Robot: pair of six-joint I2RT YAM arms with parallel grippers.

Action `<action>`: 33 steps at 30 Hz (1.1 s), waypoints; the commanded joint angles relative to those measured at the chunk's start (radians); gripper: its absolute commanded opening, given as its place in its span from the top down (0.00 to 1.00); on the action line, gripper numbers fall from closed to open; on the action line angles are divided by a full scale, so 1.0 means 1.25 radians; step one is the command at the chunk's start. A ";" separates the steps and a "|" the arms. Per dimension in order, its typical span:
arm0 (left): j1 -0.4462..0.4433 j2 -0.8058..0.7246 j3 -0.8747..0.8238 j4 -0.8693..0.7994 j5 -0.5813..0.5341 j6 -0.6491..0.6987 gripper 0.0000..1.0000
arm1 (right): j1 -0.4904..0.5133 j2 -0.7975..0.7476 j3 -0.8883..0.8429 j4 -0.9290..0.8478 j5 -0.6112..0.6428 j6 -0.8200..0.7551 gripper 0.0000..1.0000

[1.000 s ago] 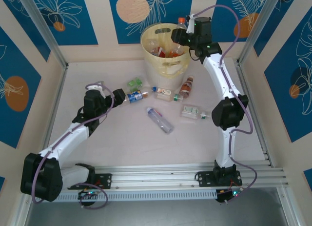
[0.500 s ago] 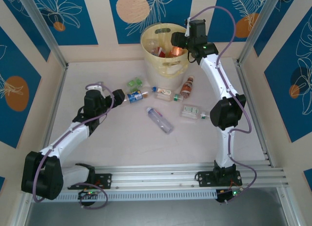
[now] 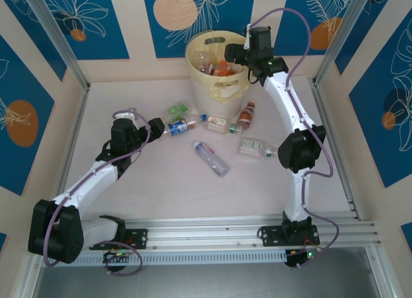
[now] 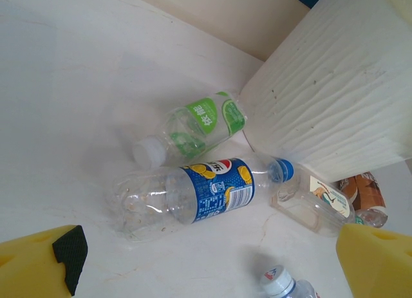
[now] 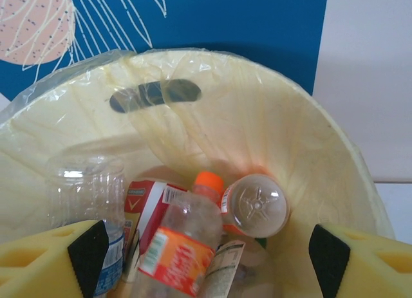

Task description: Put the plastic bottles in the bin

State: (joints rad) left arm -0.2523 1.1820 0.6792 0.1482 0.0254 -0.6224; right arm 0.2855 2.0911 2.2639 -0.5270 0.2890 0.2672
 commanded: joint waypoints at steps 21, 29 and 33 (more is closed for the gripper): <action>0.022 0.131 0.071 -0.013 0.038 0.034 0.00 | -0.012 -0.563 -0.686 0.338 -0.113 -0.029 0.01; 0.021 0.309 0.256 -0.177 0.128 0.229 0.00 | -0.039 -0.702 -0.887 0.402 -0.148 -0.051 0.01; 0.021 0.375 0.324 -0.212 0.165 0.273 0.00 | -0.051 -0.713 -0.901 0.391 -0.139 -0.036 0.01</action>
State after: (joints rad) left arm -0.2375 1.6115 1.0298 -0.0391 0.1677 -0.3756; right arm 0.2310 1.2274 1.1400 -0.0956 0.1223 0.2268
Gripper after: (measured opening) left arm 0.999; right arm 0.994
